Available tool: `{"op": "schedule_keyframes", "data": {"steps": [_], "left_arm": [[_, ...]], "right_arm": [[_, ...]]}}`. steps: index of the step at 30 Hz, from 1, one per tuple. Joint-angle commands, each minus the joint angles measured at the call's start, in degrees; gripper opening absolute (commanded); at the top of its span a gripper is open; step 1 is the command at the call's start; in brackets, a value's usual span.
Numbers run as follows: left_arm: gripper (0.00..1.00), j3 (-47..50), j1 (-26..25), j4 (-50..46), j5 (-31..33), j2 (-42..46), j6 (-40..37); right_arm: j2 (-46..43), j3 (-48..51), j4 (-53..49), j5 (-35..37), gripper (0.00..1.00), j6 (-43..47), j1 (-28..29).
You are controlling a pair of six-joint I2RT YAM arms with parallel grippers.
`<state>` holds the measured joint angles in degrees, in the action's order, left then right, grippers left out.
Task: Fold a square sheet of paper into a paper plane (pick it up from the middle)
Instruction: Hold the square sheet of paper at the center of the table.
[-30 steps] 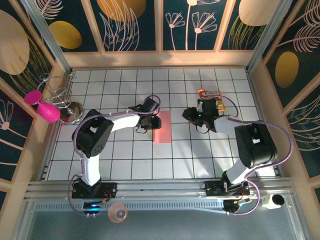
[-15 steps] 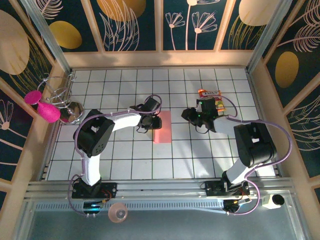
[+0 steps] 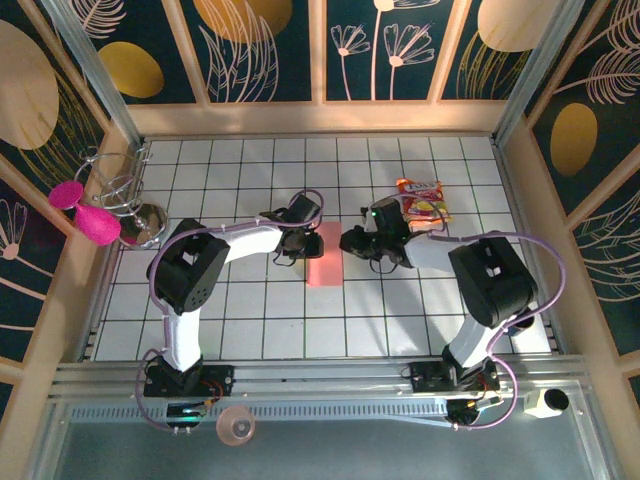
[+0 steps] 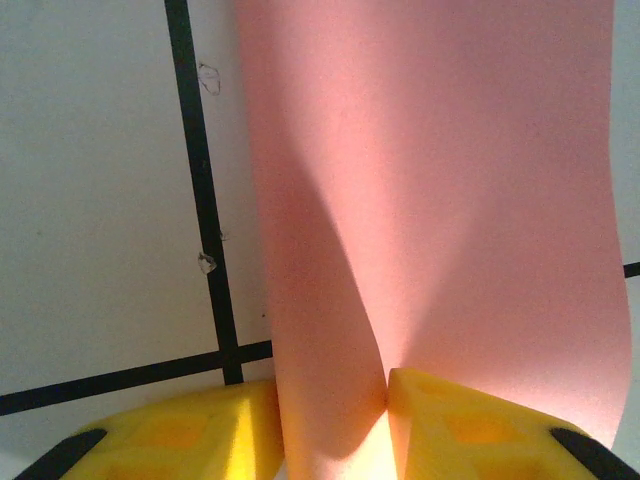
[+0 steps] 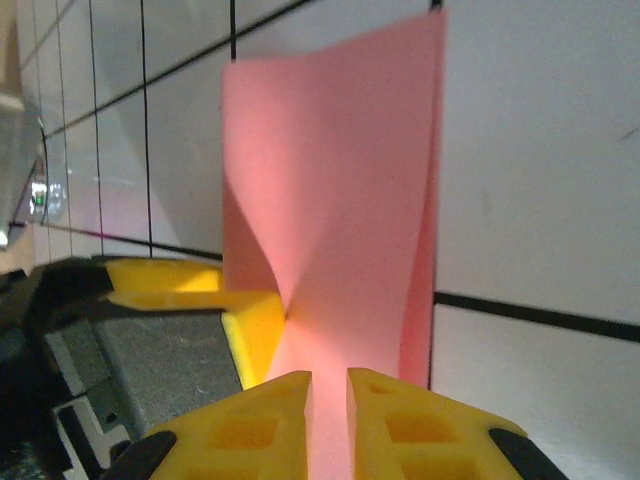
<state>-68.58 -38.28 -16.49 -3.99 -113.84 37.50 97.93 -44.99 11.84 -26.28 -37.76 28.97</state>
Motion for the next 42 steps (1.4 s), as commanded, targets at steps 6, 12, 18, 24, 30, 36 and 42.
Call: {"op": "schedule_keyframes", "data": {"steps": [6,12,18,24,30,36,42], "left_arm": [[0.38,6.79,0.23,1.37,2.91,-14.15,-1.16],[0.39,6.88,0.24,1.36,2.92,-13.56,-1.5],[0.38,6.18,0.27,0.93,3.27,-12.94,-2.58],[0.38,5.8,0.27,1.02,3.01,-12.66,-3.12],[0.39,5.39,0.27,0.76,2.59,-10.9,-3.04],[0.45,4.15,0.3,-0.22,2.08,-5.07,-1.43],[0.51,6.8,0.24,0.8,-0.5,0.22,3.49]], "right_arm": [[4.77,-4.08,-0.12,-2.98,0.13,-0.53,1.79],[6.48,-5.19,-1.54,-3.52,0.11,-0.47,1.79],[7.4,-5.37,-3.62,-2.63,0.11,-0.28,1.79],[7.7,-5.28,-4.94,-2.37,0.11,-0.22,1.77],[8.75,-5.41,-7.24,-0.64,0.1,-0.12,1.79],[9.87,-5.87,-9.11,0.51,0.1,-0.28,1.79],[9.74,-5.89,-8.97,0.31,0.1,-0.98,1.79]]}}
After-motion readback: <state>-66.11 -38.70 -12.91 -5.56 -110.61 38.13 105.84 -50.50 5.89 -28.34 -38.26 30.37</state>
